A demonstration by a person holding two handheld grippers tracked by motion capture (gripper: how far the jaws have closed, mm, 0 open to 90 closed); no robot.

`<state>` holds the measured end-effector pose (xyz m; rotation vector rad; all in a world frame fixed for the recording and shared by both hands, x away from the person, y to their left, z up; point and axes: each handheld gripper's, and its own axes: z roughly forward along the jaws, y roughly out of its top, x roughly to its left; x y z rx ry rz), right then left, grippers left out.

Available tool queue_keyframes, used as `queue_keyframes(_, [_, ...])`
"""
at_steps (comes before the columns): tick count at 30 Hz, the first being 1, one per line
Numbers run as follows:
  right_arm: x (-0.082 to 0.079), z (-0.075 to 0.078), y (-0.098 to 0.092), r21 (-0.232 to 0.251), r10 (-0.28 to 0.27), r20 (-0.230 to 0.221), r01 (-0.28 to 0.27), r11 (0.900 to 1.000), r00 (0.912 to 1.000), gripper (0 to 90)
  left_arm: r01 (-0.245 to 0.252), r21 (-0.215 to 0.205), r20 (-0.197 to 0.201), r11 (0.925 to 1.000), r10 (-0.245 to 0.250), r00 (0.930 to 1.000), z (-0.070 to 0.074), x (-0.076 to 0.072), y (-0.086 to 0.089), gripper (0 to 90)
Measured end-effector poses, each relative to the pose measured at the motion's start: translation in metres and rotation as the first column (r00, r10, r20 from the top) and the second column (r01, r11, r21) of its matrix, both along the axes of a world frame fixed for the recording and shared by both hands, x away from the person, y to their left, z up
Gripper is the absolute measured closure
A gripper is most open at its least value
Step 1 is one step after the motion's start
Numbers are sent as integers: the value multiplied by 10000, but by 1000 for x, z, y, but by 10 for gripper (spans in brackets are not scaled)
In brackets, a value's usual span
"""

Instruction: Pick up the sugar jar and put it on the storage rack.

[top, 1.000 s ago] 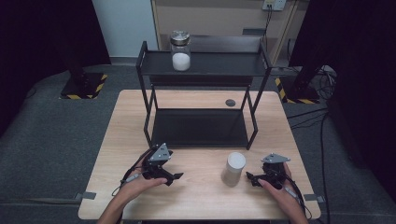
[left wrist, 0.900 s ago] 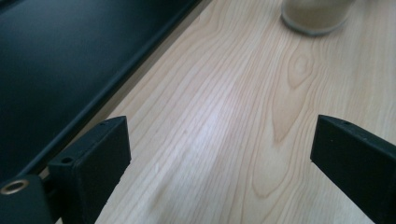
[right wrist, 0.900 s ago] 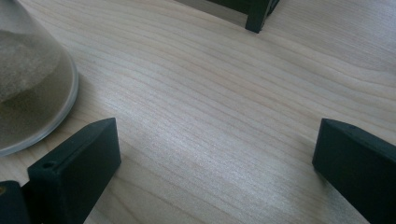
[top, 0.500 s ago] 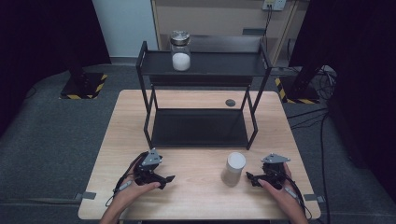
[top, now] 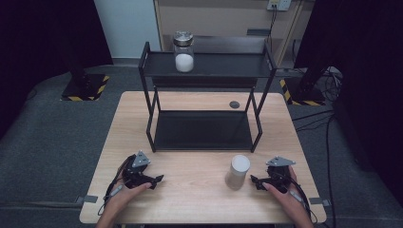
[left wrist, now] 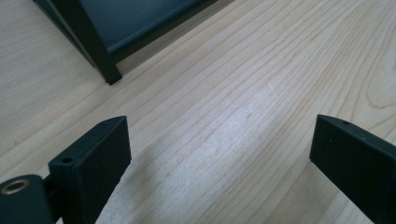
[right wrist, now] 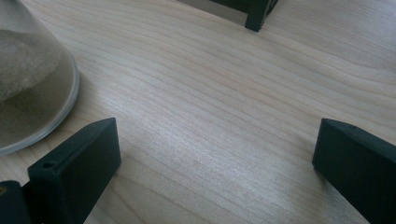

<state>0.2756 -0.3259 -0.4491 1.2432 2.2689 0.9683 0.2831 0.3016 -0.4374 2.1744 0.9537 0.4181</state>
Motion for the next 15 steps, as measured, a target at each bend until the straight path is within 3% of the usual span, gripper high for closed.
queue_keyframes(8, [0, 0, 0, 0, -4, -1, 4, 10000, 10000, 14, -285, 187, -224, 9994, 290, 9993, -4, 3, 1, 44])
queue_keyframes(15, [0, 0, 0, 4, -6, -3, 6, 10000, 10000, 14, -294, 14, -103, 9996, 294, 9995, -9, 1, 4, 22])
